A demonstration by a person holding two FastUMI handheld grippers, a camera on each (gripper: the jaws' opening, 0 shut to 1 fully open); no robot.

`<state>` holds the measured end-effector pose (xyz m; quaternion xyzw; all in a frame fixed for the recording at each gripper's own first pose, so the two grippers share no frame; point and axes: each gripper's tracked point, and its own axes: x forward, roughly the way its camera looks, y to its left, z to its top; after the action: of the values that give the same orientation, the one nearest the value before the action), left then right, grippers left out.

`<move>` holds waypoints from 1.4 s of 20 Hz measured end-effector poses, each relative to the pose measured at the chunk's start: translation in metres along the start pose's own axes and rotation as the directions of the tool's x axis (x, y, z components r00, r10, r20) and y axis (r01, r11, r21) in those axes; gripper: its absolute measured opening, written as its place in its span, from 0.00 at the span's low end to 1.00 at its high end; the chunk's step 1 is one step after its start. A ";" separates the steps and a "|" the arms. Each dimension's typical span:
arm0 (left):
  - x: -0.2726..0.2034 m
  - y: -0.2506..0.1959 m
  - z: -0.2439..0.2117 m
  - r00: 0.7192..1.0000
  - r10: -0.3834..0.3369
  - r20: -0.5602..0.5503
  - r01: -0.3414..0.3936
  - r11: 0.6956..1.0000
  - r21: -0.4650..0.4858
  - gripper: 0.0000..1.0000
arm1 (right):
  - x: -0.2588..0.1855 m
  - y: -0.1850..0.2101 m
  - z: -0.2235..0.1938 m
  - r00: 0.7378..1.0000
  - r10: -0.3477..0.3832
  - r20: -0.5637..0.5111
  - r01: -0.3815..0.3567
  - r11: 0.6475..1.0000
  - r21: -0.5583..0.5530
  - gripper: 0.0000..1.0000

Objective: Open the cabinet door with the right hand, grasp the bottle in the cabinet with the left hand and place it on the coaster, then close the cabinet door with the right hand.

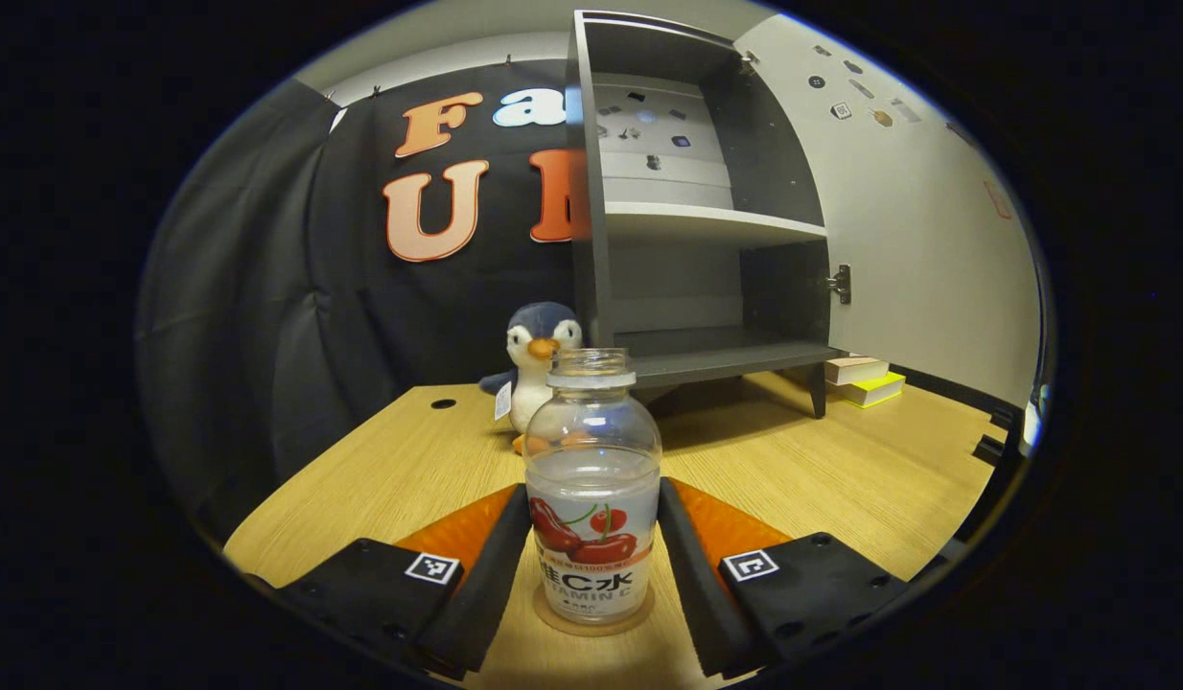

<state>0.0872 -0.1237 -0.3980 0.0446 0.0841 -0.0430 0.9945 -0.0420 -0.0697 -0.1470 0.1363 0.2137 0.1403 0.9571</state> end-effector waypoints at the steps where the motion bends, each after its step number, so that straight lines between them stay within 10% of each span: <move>1: -0.001 0.000 -0.001 1.000 -0.002 0.000 0.002 1.000 0.006 0.84 | 0.000 -0.001 -0.002 1.000 -0.002 -0.004 0.002 1.000 0.004 0.84; 21: -0.035 0.011 0.065 0.993 0.019 0.117 -0.018 1.000 -0.009 0.92 | -0.006 0.006 -0.021 0.999 0.003 -0.033 -0.002 0.999 0.043 0.84; 28: -0.053 -0.006 0.143 0.985 -0.021 0.174 0.023 1.000 -0.009 0.91 | -0.049 -0.003 0.032 0.991 -0.043 0.125 0.043 0.999 0.001 0.84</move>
<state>0.0582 -0.1391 -0.2488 0.0341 -0.0022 -0.0573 0.9978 -0.0696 -0.0951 -0.1025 0.1395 0.1564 0.1110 0.9715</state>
